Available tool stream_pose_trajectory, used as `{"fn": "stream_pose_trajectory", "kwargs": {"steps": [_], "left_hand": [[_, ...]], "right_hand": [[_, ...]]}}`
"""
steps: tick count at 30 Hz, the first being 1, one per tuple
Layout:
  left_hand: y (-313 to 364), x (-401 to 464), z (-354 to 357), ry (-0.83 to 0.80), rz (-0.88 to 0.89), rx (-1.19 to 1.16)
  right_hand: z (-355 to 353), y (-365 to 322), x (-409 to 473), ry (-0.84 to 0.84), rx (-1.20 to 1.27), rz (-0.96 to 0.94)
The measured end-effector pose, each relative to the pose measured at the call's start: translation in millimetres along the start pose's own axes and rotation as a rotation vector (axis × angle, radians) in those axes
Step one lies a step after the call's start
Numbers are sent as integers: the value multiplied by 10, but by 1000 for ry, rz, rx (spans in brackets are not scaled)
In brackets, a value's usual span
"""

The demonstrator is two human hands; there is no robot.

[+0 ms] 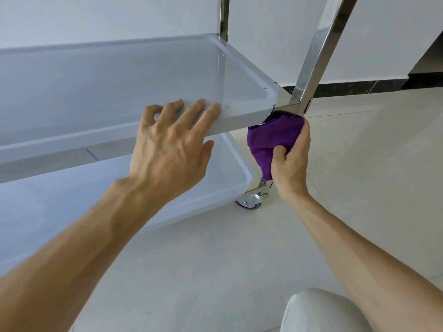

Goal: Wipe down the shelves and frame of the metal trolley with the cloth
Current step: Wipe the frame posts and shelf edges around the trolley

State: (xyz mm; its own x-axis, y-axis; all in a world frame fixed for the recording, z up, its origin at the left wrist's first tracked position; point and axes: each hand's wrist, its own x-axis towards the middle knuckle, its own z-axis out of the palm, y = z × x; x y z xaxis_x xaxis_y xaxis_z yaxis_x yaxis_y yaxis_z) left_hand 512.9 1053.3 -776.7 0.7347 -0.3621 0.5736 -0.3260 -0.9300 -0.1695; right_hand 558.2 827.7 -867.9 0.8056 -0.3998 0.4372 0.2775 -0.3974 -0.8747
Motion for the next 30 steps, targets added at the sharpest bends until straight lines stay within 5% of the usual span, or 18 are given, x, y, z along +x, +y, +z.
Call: {"fn": "stream_pose_trajectory", "kwargs": {"steps": [13, 20, 30], "left_hand": [[-38, 27, 3, -34, 5, 27], [-20, 47, -122, -144, -39, -84], [-328, -30, -757, -286, -196, -697]], "right_hand": [[-44, 575, -73, -438, -397, 494], [-395, 366, -120, -432, -434, 399], [-483, -953, -293, -608, -353, 141]]}}
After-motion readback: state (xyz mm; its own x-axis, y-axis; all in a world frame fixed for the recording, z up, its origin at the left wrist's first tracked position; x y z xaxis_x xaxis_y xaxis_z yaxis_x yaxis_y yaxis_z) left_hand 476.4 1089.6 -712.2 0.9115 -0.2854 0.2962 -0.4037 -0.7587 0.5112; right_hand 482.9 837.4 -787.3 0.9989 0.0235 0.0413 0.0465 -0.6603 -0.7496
